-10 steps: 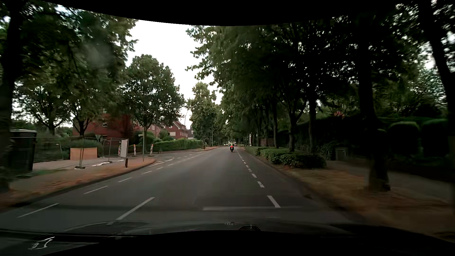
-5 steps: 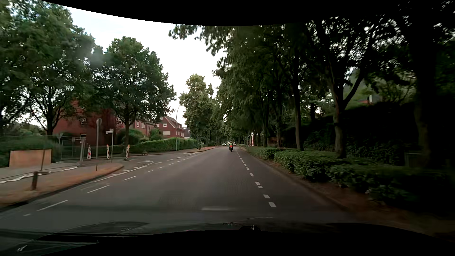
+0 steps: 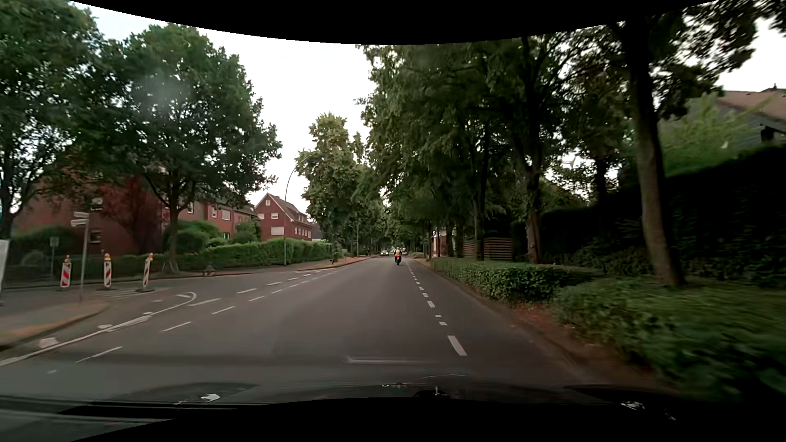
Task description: Follow the waypoints while adhering to traffic rules and regulations
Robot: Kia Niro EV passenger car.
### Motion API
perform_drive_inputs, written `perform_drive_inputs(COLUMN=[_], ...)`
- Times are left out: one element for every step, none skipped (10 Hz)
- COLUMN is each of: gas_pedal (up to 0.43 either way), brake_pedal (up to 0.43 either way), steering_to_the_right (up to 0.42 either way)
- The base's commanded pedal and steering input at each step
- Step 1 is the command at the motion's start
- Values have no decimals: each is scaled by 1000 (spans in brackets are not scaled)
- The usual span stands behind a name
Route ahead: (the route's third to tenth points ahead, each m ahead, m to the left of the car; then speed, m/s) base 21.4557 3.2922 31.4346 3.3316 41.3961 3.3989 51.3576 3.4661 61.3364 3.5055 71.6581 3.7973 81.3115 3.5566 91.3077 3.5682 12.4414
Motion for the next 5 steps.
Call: perform_drive_inputs(gas_pedal=[150, 150, 150, 150, 150], brake_pedal=[0, 0, 0, 0, 0], steering_to_the_right=[-4, -4, -4, -4, -4])
